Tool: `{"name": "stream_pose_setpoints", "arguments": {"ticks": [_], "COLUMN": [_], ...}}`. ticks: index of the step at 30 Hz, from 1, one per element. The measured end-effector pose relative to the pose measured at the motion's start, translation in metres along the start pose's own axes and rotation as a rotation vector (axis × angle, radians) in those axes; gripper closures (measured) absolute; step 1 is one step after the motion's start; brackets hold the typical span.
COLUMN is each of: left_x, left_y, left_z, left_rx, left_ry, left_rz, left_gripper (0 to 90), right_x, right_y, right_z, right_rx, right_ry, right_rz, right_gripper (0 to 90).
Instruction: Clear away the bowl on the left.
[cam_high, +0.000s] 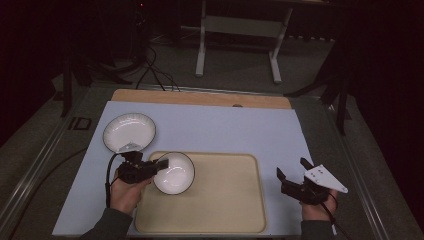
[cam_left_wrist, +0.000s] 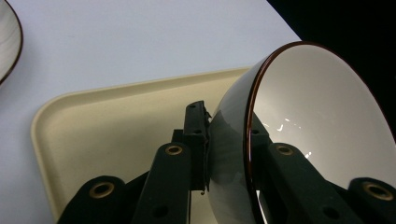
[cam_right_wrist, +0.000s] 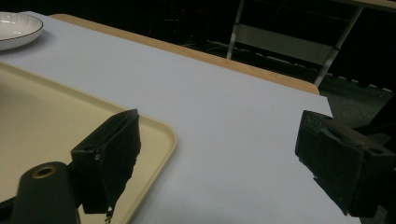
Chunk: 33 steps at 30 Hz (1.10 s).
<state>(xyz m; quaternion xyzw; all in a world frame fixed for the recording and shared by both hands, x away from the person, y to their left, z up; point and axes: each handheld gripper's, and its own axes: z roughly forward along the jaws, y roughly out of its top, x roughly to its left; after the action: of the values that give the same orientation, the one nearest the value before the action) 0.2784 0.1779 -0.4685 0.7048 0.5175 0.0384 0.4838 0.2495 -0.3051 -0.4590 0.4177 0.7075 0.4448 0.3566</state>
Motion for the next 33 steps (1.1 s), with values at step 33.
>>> {"name": "stream_pose_setpoints", "arguments": {"ticks": [33], "left_x": [-0.001], "left_y": [-0.012], "left_z": [0.033], "left_rx": [0.094], "left_ry": [0.014], "left_rz": [0.016], "left_gripper": [78.2], "right_x": [0.001], "right_y": [0.0], "right_z": [0.001], "right_rx": [0.002], "right_ry": [0.001], "right_rz": [-0.005], "right_gripper": [13.8]}}
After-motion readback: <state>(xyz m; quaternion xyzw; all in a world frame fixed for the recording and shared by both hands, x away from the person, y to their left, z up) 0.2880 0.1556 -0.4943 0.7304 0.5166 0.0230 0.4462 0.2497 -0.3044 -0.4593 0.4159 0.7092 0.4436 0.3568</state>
